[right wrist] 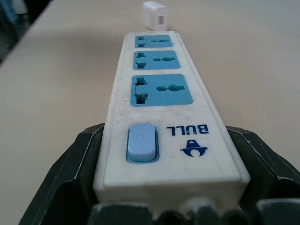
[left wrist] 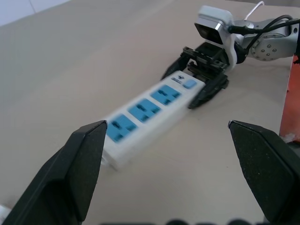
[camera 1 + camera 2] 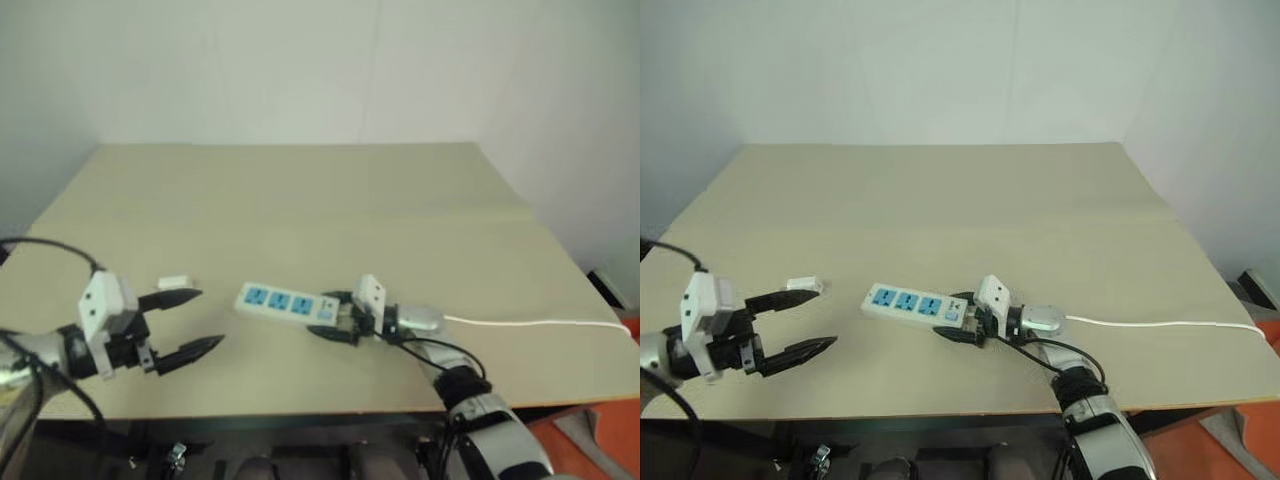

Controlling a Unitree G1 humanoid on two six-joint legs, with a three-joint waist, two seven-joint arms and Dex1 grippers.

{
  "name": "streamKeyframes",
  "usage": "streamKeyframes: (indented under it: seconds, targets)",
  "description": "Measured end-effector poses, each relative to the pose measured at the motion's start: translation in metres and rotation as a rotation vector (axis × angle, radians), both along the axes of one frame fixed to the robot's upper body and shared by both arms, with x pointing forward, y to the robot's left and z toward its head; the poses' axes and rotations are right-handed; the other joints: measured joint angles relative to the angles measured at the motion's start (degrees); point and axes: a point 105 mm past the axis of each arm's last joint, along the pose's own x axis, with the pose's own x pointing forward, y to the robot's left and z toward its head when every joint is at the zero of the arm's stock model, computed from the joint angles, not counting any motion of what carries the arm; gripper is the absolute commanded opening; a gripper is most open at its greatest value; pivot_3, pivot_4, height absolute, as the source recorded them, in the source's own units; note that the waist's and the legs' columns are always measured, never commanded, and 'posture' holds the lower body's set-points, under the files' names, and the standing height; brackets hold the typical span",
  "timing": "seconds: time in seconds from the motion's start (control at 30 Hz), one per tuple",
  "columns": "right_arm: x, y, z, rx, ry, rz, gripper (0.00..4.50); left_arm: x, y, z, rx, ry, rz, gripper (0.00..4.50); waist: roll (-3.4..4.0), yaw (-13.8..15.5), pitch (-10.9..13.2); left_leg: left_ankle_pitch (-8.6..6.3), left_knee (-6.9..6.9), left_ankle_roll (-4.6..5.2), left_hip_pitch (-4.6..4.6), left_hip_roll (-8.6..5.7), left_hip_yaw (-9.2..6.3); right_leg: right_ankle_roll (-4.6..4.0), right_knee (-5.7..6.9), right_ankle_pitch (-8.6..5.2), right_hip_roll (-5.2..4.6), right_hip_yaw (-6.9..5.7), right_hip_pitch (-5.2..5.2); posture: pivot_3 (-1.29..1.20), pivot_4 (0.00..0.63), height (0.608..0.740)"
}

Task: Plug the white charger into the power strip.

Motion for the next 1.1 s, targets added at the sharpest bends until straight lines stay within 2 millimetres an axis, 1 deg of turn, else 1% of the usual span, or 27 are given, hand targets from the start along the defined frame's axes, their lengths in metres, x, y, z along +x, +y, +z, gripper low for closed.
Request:
streamKeyframes:
  seconds: [0.1, 0.23, 0.3, 0.37, 0.43, 0.53, 0.6, 0.67, 0.77, 0.83, 0.9, 0.97, 1.1]
  targets:
    - [-0.009, -0.002, -0.001, -0.020, 0.007, 0.060, 3.42, 0.011, 0.003, 0.004, 0.080, -0.017, -0.028, 4.50, 0.04, -0.2, 0.0, 0.00, 0.00, 0.00, 0.00, 0.00, 0.01, 0.01, 0.01, 0.01, 0.00, 0.01, -0.02, 0.00, 0.150, 0.740]
    - [-0.010, -0.004, -0.001, -0.029, 0.008, 0.066, 3.42, 0.029, 0.014, 0.003, 0.246, 0.001, -0.027, 4.50, 0.06, -0.2, 0.0, 0.00, -0.02, 0.00, 0.04, 0.02, 0.01, 0.00, 0.03, 0.00, 0.04, 0.01, -0.03, 0.00, 0.150, 0.740]
    - [-0.010, -0.004, -0.001, -0.029, 0.007, 0.065, 3.42, 0.040, 0.025, 0.002, 0.396, 0.025, -0.042, 4.50, 0.03, -0.1, 0.1, 0.00, -0.02, 0.00, 0.02, 0.02, 0.00, 0.01, 0.02, 0.00, 0.06, 0.01, -0.05, 0.00, 0.150, 0.740]
    - [-0.010, -0.003, -0.001, -0.026, 0.008, 0.066, 3.42, 0.053, 0.038, 0.012, 0.532, 0.022, -0.038, 4.50, 0.03, -0.2, 0.1, 0.00, -0.03, 0.00, 0.00, 0.01, 0.00, 0.01, 0.02, 0.01, 0.06, 0.01, -0.04, 0.00, 0.150, 0.740]
    - [-0.011, 0.000, -0.001, -0.019, 0.010, 0.067, 3.42, 0.066, 0.044, 0.023, 0.632, 0.006, -0.052, 4.50, 0.03, -0.2, 0.1, 0.00, -0.03, 0.00, -0.01, 0.00, 0.01, 0.01, 0.03, 0.00, 0.06, 0.00, -0.04, 0.00, 0.150, 0.740]
    - [-0.010, 0.005, -0.002, -0.006, 0.010, 0.057, 3.42, 0.086, 0.053, 0.028, 0.742, 0.031, -0.043, 4.50, 0.02, -0.3, 0.1, 0.00, -0.03, 0.01, -0.01, 0.01, 0.00, 0.01, 0.08, 0.00, 0.10, 0.02, -0.05, 0.00, 0.150, 0.740]
    - [-0.010, 0.007, -0.002, 0.004, 0.011, 0.046, 3.42, 0.101, 0.059, 0.026, 0.792, 0.071, -0.002, 4.50, 0.02, -0.3, 0.1, 0.01, -0.02, 0.01, 0.00, 0.01, 0.00, 0.01, 0.12, 0.00, 0.11, 0.03, -0.05, 0.00, 0.150, 0.740]
    - [-0.010, 0.007, -0.002, 0.011, 0.007, 0.038, 3.42, 0.109, 0.059, 0.024, 0.808, 0.111, 0.004, 4.50, 0.00, -0.4, 0.1, 0.01, -0.01, 0.01, -0.05, 0.01, 0.00, 0.01, 0.11, 0.01, 0.11, 0.03, -0.08, 0.00, 0.150, 0.740]
    - [-0.012, 0.006, -0.001, 0.016, 0.001, 0.030, 3.42, 0.117, 0.055, 0.032, 0.815, 0.133, -0.010, 4.50, -0.08, -0.5, 0.1, 0.00, 0.01, 0.01, -0.19, 0.01, -0.04, 0.02, 0.10, 0.01, 0.11, 0.00, -0.16, 0.00, 0.150, 0.740]
    - [-0.012, 0.006, -0.001, 0.018, -0.001, 0.025, 3.42, 0.117, 0.054, 0.039, 0.838, 0.144, -0.035, 4.50, -0.08, -0.5, 0.1, 0.01, 0.01, 0.01, -0.20, 0.01, -0.04, 0.02, 0.09, 0.00, 0.11, 0.01, -0.16, 0.00, 0.150, 0.740]
    - [-0.012, 0.006, -0.001, 0.018, -0.002, 0.020, 3.42, 0.117, 0.057, 0.042, 0.869, 0.178, -0.059, 4.50, -0.08, -0.5, 0.1, 0.01, 0.01, 0.01, -0.19, 0.01, -0.04, 0.02, 0.12, 0.00, 0.11, 0.01, -0.15, 0.00, 0.150, 0.740]
    - [-0.012, 0.006, -0.001, 0.018, -0.001, 0.018, 3.42, 0.117, 0.062, 0.037, 0.903, 0.213, -0.070, 4.50, -0.08, -0.4, 0.1, 0.01, 0.01, 0.01, -0.15, 0.00, -0.04, 0.02, 0.15, 0.00, 0.11, 0.01, -0.15, 0.00, 0.150, 0.740]
    - [-0.012, 0.007, -0.001, 0.021, 0.002, 0.019, 3.42, 0.122, 0.069, 0.017, 0.989, 0.292, -0.093, 4.50, -0.12, -0.2, 0.1, 0.01, 0.09, 0.01, -0.20, 0.00, -0.05, 0.03, 0.17, 0.00, 0.11, 0.01, -0.15, 0.00, 0.150, 0.740]
